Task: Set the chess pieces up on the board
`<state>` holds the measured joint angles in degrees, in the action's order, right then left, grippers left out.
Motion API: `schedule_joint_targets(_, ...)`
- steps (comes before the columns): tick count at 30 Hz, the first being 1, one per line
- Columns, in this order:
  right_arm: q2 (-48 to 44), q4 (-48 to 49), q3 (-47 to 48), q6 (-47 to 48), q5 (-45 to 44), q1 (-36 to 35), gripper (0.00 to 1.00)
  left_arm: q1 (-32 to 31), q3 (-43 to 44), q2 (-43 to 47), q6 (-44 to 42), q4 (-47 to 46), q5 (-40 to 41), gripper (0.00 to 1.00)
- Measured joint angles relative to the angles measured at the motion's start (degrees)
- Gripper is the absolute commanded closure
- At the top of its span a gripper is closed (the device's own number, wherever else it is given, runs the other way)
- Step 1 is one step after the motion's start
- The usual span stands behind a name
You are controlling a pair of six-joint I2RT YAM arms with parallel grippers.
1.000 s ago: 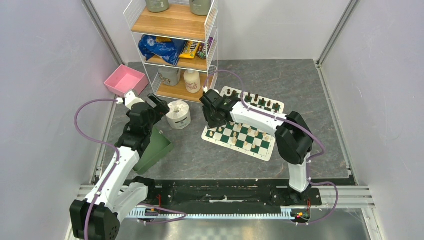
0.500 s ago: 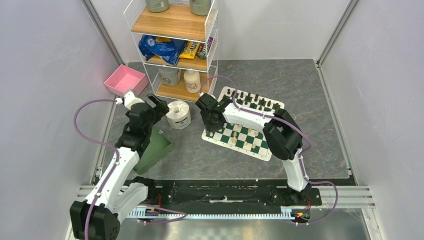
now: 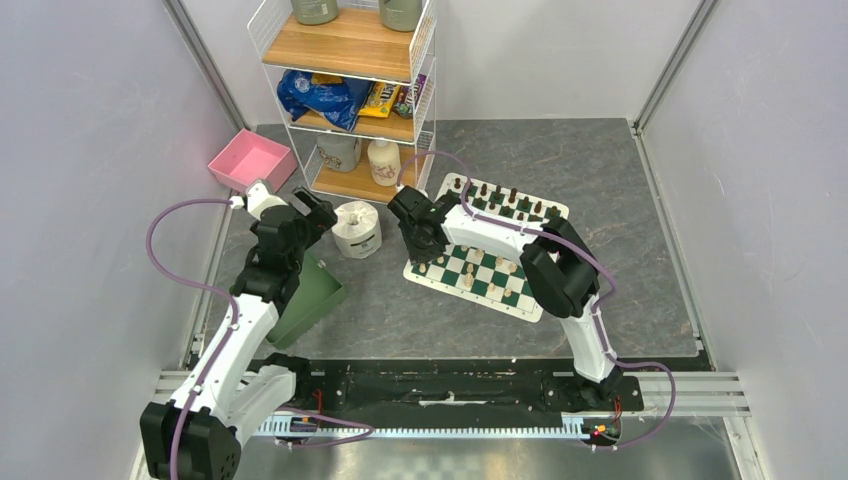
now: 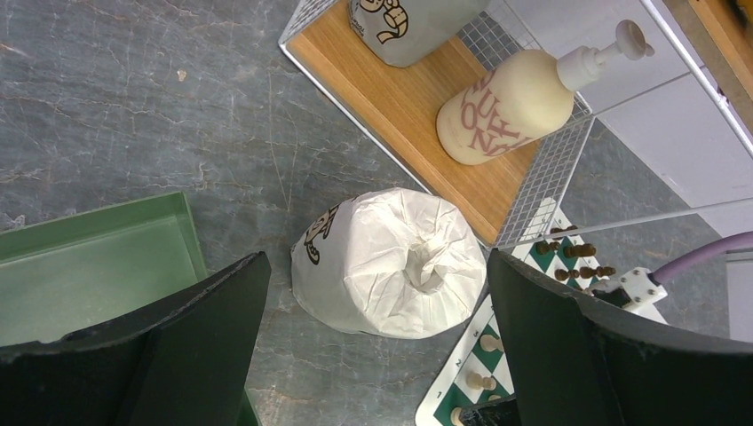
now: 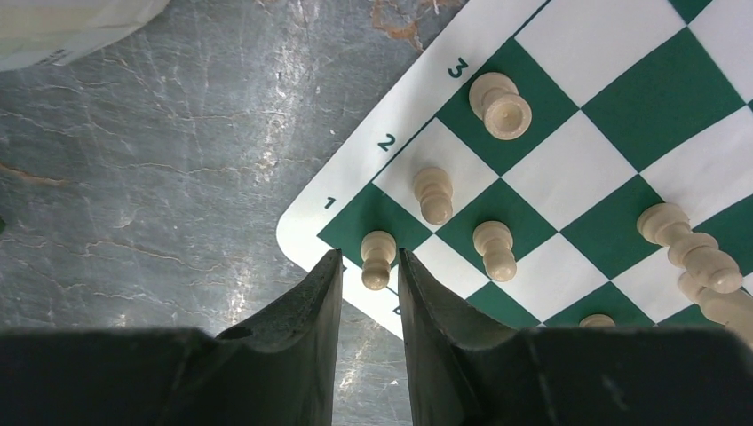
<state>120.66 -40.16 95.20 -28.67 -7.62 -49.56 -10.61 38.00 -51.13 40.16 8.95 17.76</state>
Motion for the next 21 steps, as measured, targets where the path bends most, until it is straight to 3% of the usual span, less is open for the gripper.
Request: schedule_joint_targets(21,1.1,-1.1,0.0,0.3,0.1,-0.2,0.78,0.3,-0.2,0.2,0.0,0.0,0.0,0.00)
